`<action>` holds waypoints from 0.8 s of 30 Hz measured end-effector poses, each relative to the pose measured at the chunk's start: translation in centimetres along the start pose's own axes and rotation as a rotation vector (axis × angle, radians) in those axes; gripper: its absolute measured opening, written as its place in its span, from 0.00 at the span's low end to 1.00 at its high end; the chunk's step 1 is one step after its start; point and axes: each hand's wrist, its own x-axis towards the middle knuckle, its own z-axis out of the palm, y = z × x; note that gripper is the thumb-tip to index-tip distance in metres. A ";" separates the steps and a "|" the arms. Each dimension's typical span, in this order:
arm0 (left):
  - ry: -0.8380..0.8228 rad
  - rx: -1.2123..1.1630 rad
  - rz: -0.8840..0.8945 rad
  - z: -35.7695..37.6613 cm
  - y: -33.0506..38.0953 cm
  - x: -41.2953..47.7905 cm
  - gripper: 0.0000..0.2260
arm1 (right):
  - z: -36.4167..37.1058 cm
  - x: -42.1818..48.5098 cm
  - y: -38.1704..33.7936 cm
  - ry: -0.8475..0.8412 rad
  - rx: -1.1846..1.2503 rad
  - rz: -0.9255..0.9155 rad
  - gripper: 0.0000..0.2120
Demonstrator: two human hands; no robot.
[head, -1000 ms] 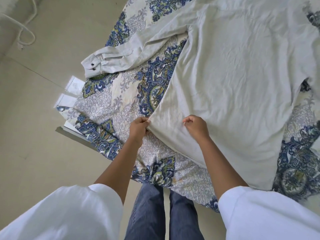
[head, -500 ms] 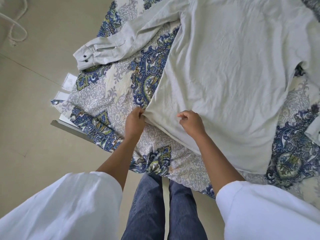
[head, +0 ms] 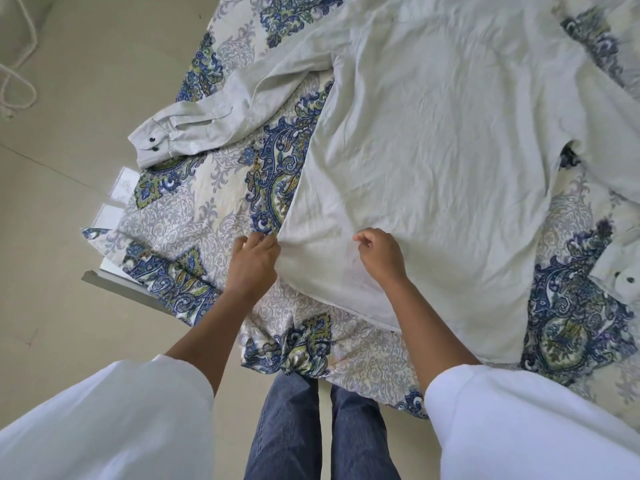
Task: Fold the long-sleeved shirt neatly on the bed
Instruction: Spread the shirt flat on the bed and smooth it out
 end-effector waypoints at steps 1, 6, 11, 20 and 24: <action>0.009 -0.002 0.000 -0.6 0.1 0.8 0.11 | -0.2 0.4 -0.2 0.012 0.006 0.000 0.12; 0.057 -0.145 -0.088 -3.2 2.0 6.8 0.12 | -1.7 2.5 -1.9 0.146 0.049 0.026 0.13; -0.212 -0.598 -0.486 -3.8 1.7 10.7 0.05 | -2.4 5.2 -3.5 0.177 0.055 0.029 0.14; 0.133 -0.300 -0.176 -5.2 5.4 17.9 0.19 | -3.9 13.8 -5.3 0.298 -0.224 -0.112 0.20; -0.083 -0.102 0.103 -1.7 4.3 23.7 0.26 | -3.9 19.1 -4.3 0.235 -0.536 -0.284 0.23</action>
